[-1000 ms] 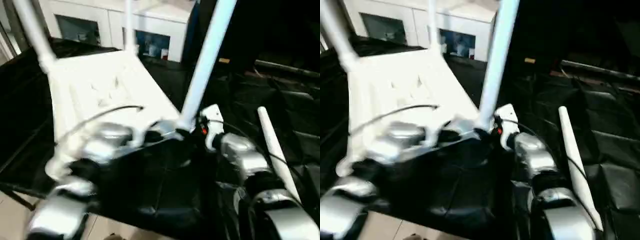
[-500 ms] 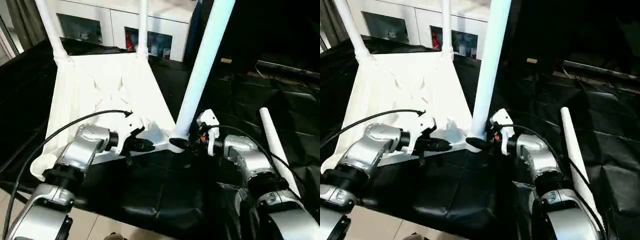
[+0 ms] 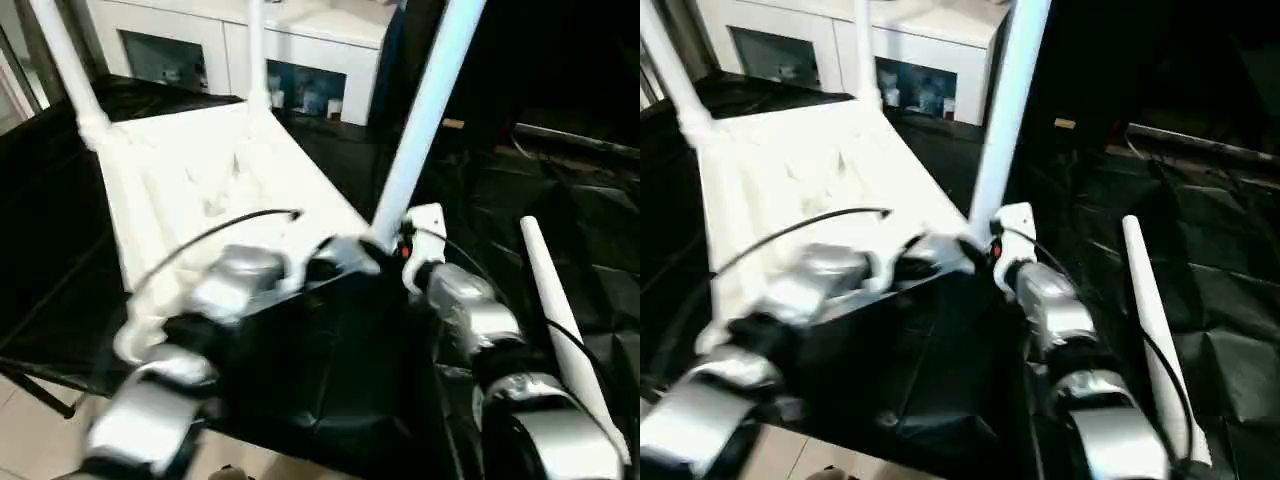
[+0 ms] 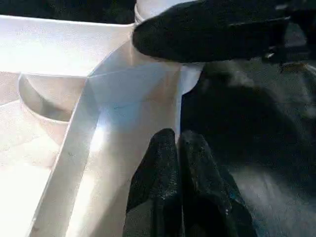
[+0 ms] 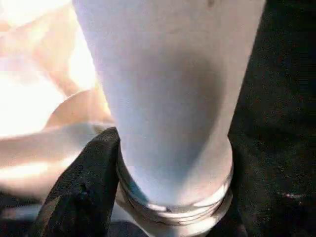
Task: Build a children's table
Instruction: Rotate leg to tighten
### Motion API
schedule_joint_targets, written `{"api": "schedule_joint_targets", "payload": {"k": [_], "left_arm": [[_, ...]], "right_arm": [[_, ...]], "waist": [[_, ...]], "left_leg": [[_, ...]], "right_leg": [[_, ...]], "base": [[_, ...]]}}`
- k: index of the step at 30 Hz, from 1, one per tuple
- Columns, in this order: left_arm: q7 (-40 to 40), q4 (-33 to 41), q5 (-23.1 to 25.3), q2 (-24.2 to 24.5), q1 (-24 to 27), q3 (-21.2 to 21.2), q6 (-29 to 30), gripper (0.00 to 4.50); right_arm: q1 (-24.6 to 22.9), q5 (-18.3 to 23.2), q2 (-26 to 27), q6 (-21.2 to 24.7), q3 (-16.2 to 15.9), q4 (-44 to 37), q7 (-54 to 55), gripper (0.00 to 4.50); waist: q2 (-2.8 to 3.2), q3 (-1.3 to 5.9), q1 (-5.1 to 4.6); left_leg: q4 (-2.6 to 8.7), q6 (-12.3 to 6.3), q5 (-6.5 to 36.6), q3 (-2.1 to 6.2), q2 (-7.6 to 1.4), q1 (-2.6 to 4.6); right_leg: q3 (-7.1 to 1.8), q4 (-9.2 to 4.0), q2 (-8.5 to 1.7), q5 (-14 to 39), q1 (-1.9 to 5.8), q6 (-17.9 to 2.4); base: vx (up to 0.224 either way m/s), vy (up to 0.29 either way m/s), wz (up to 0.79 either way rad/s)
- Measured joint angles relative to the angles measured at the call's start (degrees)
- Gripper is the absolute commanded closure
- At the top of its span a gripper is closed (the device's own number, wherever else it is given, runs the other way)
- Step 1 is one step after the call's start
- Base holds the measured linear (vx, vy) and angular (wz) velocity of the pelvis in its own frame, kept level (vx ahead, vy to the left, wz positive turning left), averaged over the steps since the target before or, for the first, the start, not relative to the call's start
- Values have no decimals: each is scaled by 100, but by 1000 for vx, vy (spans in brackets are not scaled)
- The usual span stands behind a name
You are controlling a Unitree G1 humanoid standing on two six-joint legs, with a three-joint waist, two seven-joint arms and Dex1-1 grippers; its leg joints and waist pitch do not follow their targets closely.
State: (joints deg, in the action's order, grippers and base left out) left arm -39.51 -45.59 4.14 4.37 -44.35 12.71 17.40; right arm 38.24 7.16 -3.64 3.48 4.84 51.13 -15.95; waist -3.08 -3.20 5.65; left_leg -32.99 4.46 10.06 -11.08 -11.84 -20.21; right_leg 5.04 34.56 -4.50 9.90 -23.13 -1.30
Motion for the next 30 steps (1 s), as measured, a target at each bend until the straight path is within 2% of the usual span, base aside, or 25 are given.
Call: {"api": "schedule_joint_targets", "payload": {"k": [4,5,6,11,14,16,18,19,21,23,25,30], "left_arm": [[244,-266,77,-217,-125,2,-130,450],[246,-291,98,-219,-126,11,-184,450],[245,-323,110,-219,-126,22,-247,450],[276,-476,141,-201,-138,54,-544,450],[274,-548,142,-199,-138,48,-719,450],[232,-588,129,-220,-136,18,-848,450],[196,-601,92,-227,-124,-72,-967,405],[173,-593,-30,-233,-99,-169,-1067,405],[109,-320,-245,-159,-90,-349,-1306,391],[108,42,-345,-47,-113,-443,-1377,373],[163,656,-403,158,10,-527,-1176,357],[410,1930,-417,1104,472,-1150,-487,317]], "right_arm": [[25,-71,80,-105,30,51,375,171],[22,-78,83,-153,30,71,382,115],[13,-90,84,-166,29,73,387,101],[-35,-215,70,-231,-18,79,485,59],[-67,-205,45,-245,-22,37,409,59],[-261,-185,-44,-232,-31,-266,244,59],[-506,-119,-183,-136,-86,-722,-43,57],[-692,-102,-276,-55,-134,-1077,-196,57],[-973,-89,-489,131,-228,-1616,-474,57],[-1107,-77,-567,227,-259,-1943,-582,57],[-1335,-44,-606,375,-278,-2415,-589,57],[-1852,104,-792,775,-286,-3332,-719,57]], "waist": [[6,3,30],[12,6,34],[16,9,38],[21,10,30],[22,9,37],[21,8,68],[19,3,77],[14,-2,85],[-10,-14,91],[-12,-14,44],[-15,-16,14],[-17,-17,-62]], "left_leg": [[0,-7,4,-2,1,-3],[0,-7,4,-2,1,-3],[1,-7,4,-2,1,-2],[-2,-5,1,-2,1,2],[-2,-5,1,-2,1,0],[-2,-5,1,-2,0,-7],[-2,-6,0,-2,0,-23],[-2,-8,0,-1,-1,-37],[-3,-36,-17,6,-5,-59],[-6,-43,-13,2,-4,-67],[-3,-43,-13,1,-7,-73],[-7,-34,-11,0,-10,-75]], "right_leg": [[0,-7,-1,0,0,0],[0,-7,-2,0,0,0],[0,-7,-2,0,0,1],[0,-6,-1,4,2,15],[-1,-7,-2,7,1,21],[-1,-7,-2,4,0,16],[-1,-8,-1,-4,-13,2],[2,-8,-1,-4,-22,3],[11,-8,0,-4,-35,2],[9,-8,0,-4,-45,2],[10,-5,1,-4,-57,1],[9,14,4,2,-74,-3]], "base": [[0,0,0],[0,0,0],[0,0,0],[0,0,0],[0,0,0],[0,0,0],[0,0,0],[0,0,0],[0,0,0],[0,0,0],[0,0,0],[0,0,0]]}}
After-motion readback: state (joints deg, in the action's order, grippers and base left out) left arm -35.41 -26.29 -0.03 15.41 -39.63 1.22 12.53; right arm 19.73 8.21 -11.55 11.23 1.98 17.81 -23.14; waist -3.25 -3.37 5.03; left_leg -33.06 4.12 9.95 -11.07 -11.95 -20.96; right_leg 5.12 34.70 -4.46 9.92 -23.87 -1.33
